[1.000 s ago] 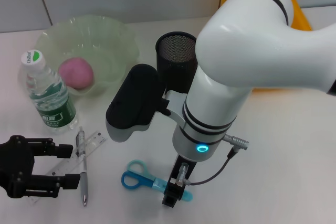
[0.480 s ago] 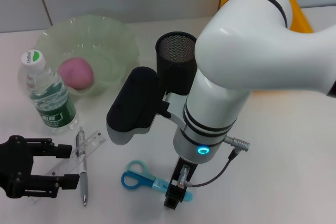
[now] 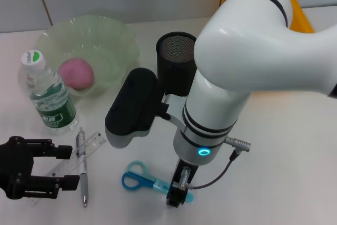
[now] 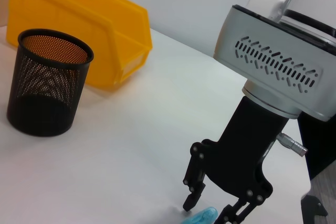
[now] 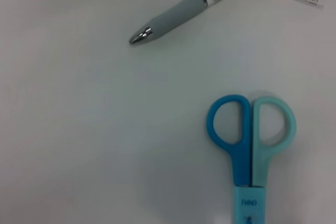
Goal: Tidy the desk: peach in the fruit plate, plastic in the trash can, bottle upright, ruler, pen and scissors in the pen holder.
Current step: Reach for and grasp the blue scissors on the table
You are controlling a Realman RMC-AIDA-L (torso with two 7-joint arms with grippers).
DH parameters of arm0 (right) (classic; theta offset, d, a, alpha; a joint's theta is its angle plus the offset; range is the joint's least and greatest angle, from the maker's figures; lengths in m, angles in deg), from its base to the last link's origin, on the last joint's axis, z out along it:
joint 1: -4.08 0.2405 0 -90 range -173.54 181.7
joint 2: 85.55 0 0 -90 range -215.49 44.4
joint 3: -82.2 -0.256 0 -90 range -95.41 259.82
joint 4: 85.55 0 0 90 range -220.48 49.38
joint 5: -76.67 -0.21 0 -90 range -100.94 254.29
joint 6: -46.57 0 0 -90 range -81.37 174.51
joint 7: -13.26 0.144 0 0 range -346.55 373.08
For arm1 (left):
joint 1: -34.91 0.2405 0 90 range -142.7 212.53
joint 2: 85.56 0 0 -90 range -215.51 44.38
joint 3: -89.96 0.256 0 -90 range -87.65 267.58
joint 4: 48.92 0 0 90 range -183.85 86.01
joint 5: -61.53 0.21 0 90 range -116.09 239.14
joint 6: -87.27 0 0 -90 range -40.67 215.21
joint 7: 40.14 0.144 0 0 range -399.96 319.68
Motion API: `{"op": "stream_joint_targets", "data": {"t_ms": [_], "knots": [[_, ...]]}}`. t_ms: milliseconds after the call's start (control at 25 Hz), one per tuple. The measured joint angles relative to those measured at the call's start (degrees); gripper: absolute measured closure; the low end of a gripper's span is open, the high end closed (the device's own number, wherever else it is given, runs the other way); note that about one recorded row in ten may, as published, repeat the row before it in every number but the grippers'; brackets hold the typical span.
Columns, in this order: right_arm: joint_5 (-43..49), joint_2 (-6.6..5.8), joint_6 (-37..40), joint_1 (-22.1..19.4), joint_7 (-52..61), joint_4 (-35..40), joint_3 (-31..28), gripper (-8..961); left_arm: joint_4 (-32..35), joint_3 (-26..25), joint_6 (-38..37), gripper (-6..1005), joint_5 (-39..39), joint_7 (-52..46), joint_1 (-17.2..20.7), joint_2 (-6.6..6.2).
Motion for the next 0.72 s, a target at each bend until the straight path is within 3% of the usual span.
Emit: {"op": "stream_joint_targets", "data": {"t_ms": [720], "knots": [[0.08, 0.0, 0.16, 0.12, 0.0, -0.42, 0.48, 548, -0.26, -0.09, 0.0, 243, -0.09, 0.12, -0.25, 0.08]]}}
